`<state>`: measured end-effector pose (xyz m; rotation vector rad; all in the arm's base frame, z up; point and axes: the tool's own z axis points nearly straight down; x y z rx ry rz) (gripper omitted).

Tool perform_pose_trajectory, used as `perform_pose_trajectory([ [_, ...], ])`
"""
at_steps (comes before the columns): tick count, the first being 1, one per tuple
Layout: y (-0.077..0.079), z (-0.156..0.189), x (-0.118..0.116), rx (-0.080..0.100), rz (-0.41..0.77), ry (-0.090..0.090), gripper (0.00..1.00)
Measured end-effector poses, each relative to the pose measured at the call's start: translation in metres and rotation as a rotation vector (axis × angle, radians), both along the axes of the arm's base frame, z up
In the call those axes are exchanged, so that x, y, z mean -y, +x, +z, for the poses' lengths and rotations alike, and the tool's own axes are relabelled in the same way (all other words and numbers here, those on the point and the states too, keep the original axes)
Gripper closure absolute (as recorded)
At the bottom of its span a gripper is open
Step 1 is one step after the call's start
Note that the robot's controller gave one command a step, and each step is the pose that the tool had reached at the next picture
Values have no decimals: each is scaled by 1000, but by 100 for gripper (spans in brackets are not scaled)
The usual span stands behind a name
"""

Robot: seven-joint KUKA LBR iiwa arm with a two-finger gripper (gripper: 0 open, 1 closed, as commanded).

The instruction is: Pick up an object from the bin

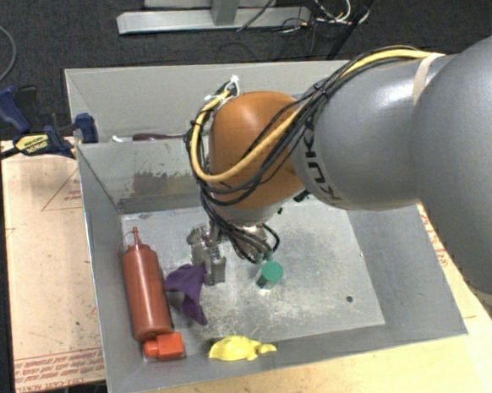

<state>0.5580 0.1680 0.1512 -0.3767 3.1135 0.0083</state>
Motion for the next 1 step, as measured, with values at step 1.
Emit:
perform_pose_trajectory([
  [1, 10, 97, 7, 4, 45, 2, 100],
])
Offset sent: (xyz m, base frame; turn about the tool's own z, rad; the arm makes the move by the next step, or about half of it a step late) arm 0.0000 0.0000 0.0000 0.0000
